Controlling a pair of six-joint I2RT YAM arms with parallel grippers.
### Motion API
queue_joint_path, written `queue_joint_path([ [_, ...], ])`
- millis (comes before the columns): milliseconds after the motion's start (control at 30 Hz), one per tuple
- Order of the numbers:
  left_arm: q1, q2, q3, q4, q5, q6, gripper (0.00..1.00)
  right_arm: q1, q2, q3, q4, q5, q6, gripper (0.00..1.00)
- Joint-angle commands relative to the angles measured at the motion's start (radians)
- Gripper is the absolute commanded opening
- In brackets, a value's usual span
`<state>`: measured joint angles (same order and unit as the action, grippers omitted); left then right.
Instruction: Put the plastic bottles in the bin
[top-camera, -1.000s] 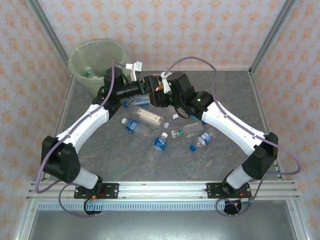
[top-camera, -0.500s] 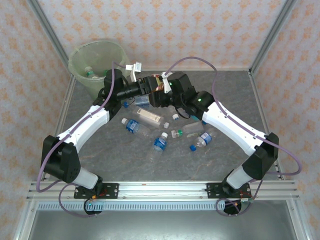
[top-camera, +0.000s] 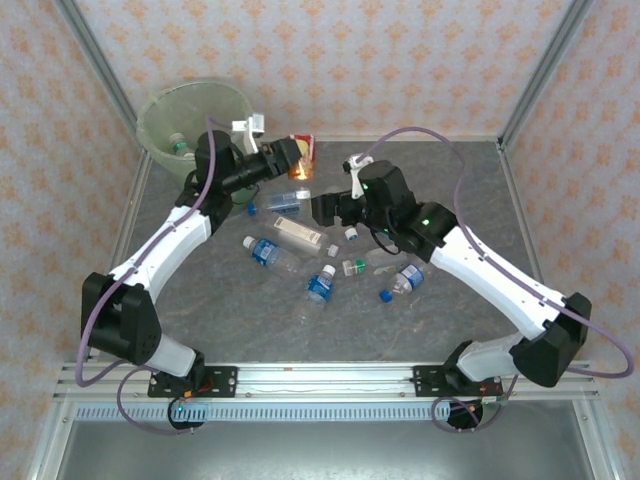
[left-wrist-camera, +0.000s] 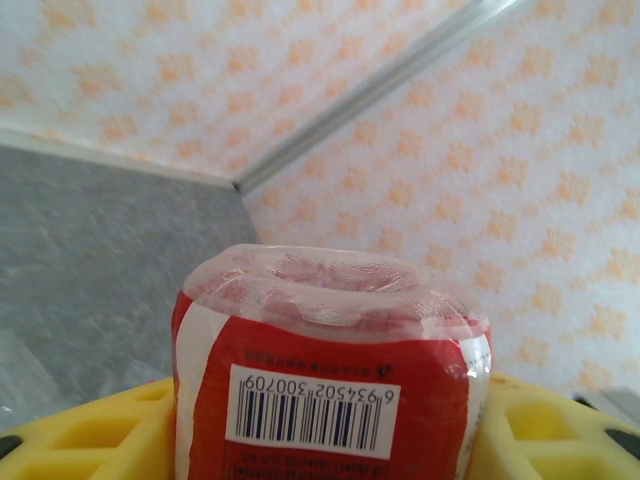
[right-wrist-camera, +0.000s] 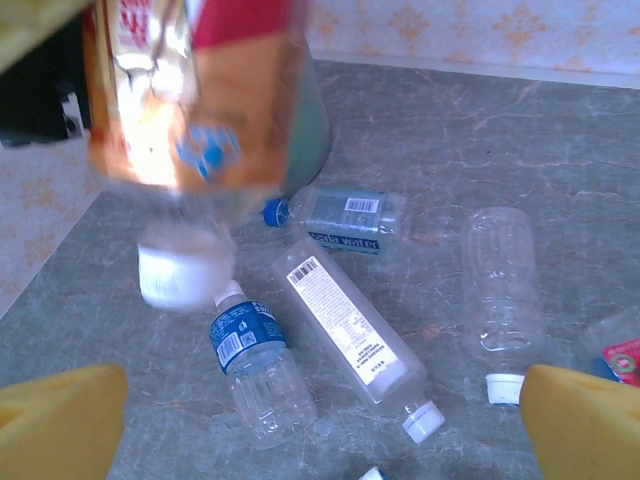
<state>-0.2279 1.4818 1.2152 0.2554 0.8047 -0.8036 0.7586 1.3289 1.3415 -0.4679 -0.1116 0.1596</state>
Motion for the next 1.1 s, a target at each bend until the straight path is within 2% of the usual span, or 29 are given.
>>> queue_joint_path([
  [0,0.072,-0.029,0.06,-0.023,-0.054,-0.014,0.56,0.005,-0.056,-0.033,0.05,0.068,0.022,1.0],
  [333,0.307,0.002,0.242,-0.225,-0.162,0.043,0.56,0.002,-0.092,-0.083,0.107,0.099,0.02,1.0],
  [500,0.393,0.043,0.339,-0.305,-0.244,0.074,0.56,-0.002,-0.091,-0.081,0.116,0.107,0.006,1.0],
  [767,0.41,0.167,0.52,-0.459,-0.384,0.192,0.56,-0.014,-0.091,-0.073,0.126,0.11,0.004,1.0],
  [1067,0.367,0.307,0.646,-0.554,-0.437,0.287,0.56,-0.025,-0.086,-0.059,0.115,0.118,0.011,1.0],
])
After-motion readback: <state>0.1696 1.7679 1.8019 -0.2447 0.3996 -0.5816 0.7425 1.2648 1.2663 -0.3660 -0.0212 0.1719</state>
